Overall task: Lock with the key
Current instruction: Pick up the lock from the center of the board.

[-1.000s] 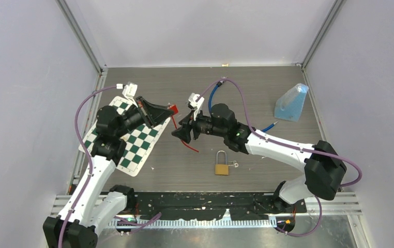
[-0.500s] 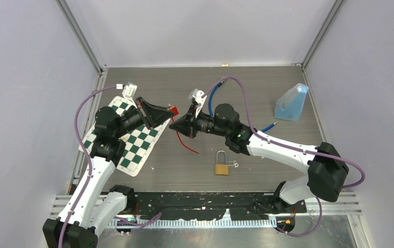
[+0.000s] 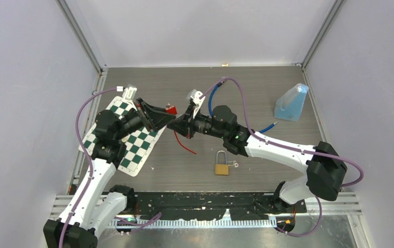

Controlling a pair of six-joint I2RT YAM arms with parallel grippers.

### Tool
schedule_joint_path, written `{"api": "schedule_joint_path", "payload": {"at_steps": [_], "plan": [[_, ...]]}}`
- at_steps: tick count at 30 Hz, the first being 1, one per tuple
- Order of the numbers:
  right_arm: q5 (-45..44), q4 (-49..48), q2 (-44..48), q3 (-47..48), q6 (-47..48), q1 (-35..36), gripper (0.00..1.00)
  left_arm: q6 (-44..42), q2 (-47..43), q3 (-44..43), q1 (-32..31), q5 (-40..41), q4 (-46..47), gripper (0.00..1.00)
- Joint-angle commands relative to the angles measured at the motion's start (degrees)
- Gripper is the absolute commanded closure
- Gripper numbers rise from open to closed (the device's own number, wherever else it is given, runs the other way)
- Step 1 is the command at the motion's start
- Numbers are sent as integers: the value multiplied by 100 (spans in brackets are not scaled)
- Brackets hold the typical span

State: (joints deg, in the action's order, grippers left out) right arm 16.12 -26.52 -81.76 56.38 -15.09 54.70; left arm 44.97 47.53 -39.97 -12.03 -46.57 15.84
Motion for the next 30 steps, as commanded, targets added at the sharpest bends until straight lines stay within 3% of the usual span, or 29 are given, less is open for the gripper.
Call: {"api": "schedule_joint_path", "payload": {"at_steps": [1, 16, 20, 23, 25, 28, 30], "plan": [[-119, -342, -31, 381, -40, 34, 95, 45, -32, 54, -21, -20, 506, 53], [71, -127, -219, 514, -123, 41, 95, 324, -25, 243, -23, 463, 1007, 59], [54, -107, -230, 514, -145, 41, 95, 516, 63, 318, -23, 317, 1321, 77], [37, -78, -236, 551, -144, 39, 95, 565, 103, 404, -19, 240, 1355, 86], [31, -38, -242, 570, -137, 41, 95, 557, 91, 444, -21, 250, 1352, 99], [47, -6, -235, 553, -127, 41, 95, 458, 46, 450, -23, 271, 1325, 100], [72, 16, -211, 505, -129, 41, 80, 302, 0, 387, -20, 276, 1223, 100]]}}
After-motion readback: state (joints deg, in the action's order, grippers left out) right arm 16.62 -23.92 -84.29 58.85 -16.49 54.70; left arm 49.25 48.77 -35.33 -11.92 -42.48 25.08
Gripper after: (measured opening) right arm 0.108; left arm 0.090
